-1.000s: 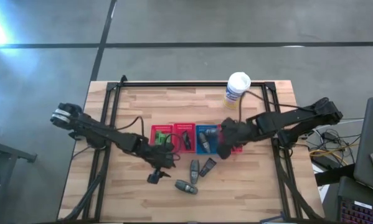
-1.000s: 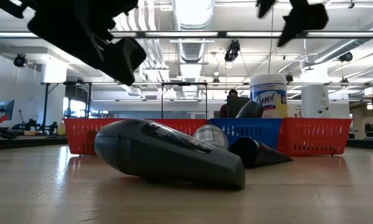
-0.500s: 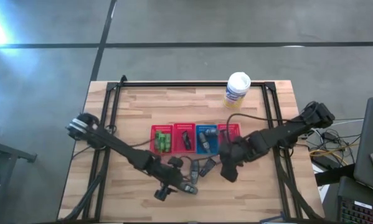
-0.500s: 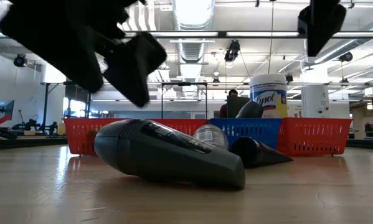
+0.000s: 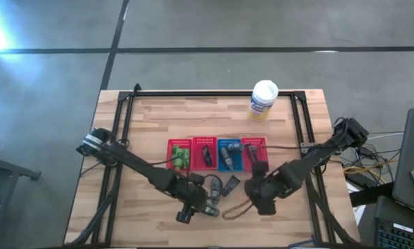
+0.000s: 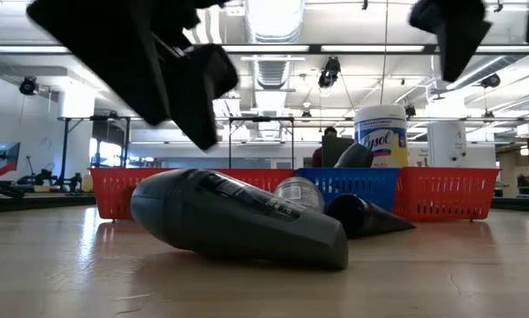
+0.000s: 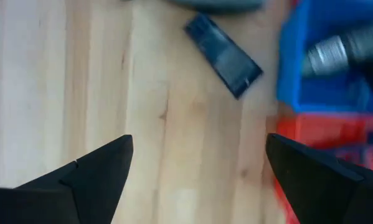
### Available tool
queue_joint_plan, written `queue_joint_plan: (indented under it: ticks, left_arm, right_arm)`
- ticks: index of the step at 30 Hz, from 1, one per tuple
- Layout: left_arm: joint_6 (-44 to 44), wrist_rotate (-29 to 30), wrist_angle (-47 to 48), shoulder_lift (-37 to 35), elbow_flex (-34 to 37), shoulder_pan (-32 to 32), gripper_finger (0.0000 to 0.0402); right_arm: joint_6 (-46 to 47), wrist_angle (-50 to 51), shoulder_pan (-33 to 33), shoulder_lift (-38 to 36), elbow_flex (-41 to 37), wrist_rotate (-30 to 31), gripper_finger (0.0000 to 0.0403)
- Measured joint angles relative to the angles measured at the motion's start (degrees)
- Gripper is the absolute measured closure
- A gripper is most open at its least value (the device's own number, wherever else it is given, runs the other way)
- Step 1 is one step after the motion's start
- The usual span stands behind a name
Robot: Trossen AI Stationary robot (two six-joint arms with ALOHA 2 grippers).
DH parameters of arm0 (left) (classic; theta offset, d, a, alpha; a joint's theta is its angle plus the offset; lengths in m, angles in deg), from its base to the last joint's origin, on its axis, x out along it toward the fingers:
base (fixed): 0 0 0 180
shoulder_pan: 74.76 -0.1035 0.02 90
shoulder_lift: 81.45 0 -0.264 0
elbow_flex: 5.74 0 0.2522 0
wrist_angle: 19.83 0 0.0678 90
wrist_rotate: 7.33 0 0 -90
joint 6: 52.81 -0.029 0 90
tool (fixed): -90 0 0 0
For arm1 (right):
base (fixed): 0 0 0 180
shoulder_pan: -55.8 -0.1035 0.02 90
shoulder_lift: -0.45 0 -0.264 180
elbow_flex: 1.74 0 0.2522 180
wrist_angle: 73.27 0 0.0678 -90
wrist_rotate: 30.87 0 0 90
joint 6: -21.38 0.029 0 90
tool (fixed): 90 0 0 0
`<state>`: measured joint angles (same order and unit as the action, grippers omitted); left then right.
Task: Pick & Place Travel size toiletries
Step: Put the shave cream into the middle red bin
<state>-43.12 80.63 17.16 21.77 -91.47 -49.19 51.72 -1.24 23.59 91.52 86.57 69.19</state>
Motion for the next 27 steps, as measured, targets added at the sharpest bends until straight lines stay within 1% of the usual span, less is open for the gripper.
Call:
queue_joint_plan:
  ticks: [5, 8, 11, 14, 19, 23, 25, 27]
  left_arm:
    - [11.1, 3.4, 4.8, -4.5, 0.5, 0.5, 0.0166]
    - [17.2, 6.8, 5.4, -7.9, 2.4, 2.2, 0.0166]
    - [23.5, 11.6, 5.3, -12.1, 5.3, 4.9, 0.0166]
    - [30.4, 17.8, 5.2, -16.2, 8.9, 8.1, 0.0166]
    - [39.3, 27.6, 4.5, -22.1, 13.6, 11.9, 0.0166]
    - [41.4, 31.0, 4.3, -25.1, 15.9, 13.2, 0.0166]
    - [41.4, 31.3, 4.1, -26.2, 16.7, 13.2, 0.0166]
    - [41.4, 31.4, 4.4, -26.8, 17.4, 13.2, 0.0166]
  right_arm:
    - [-18.6, -7.3, -0.1, 6.3, 0.0, -0.6, 0.0052]
    - [-25.2, -11.5, 1.0, 9.9, 0.2, -1.1, 0.006]
    - [-28.6, -13.1, 2.3, 13.0, 0.8, -1.4, 0.0069]
    - [-30.7, -14.8, 4.0, 15.4, 0.8, -1.4, 0.0076]
    - [-34.3, -17.2, 7.8, 17.4, 0.3, -1.8, 0.0078]
    - [-37.0, -17.7, 11.0, 19.4, 0.1, -6.4, 0.0078]
    - [-38.0, -17.8, 12.1, 20.6, 0.1, -8.3, 0.0078]
    - [-39.3, -18.5, 12.6, 22.0, 0.1, -8.6, 0.0078]
